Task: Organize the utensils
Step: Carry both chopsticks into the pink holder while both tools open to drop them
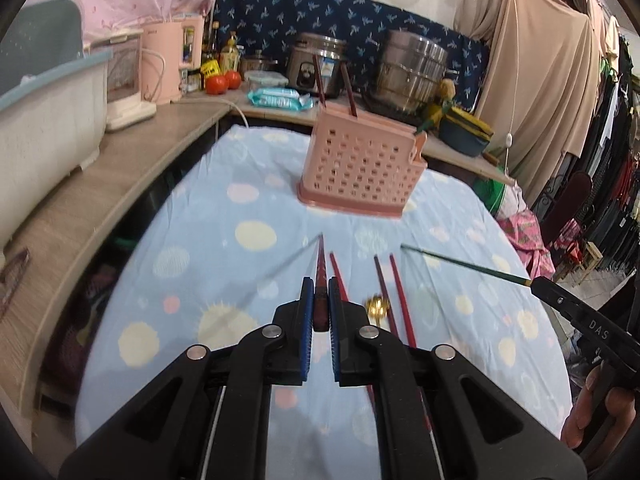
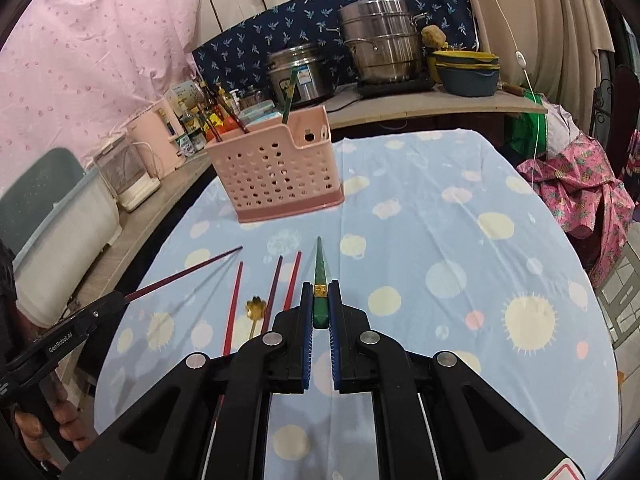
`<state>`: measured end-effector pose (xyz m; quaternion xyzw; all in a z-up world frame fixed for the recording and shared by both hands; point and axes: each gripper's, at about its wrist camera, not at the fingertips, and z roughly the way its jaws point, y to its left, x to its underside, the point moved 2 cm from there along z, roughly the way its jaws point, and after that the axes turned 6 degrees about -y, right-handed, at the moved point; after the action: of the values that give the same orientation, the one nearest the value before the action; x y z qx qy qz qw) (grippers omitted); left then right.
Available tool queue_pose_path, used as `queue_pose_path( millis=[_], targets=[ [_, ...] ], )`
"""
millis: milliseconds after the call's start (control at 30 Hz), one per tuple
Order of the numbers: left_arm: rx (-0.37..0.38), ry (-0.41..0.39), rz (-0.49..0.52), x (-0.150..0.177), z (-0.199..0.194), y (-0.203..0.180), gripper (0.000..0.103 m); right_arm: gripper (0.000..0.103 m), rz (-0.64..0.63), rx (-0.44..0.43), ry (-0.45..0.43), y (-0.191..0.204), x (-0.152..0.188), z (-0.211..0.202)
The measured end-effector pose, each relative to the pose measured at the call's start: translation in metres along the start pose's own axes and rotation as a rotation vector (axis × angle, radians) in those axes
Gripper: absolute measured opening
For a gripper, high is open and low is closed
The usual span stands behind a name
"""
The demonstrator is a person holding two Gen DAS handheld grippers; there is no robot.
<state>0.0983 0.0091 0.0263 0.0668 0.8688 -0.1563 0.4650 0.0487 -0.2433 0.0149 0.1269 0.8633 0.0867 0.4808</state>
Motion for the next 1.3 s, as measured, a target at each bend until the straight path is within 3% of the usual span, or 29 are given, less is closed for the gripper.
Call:
queue_pose_path(
  millis=[467,867,1167,1300],
  targets=[
    [0.016,-0.173,0.000,-0.097,0.003,-0.007,0.007,0.007,0.027,-0.054,-0.167,0.000,-0.088,-0.006],
    [0.060,-0.343,-0.015,-0.187,-0.002,-0.018,0.007,0.007,0.037,-0.150,-0.316,0.021,-0.172,-0.004],
    [0.078,-0.495,-0.026,-0.253,0.006,-0.023,0.007,0.007,0.061,-0.191,-0.427,0.039,-0.240,0.018],
    [0.069,-0.498,-0.038,-0.266,0.031,-0.020,0.007,0.007,0.078,-0.190,-0.440,0.041,-0.255,0.041]
  ],
)
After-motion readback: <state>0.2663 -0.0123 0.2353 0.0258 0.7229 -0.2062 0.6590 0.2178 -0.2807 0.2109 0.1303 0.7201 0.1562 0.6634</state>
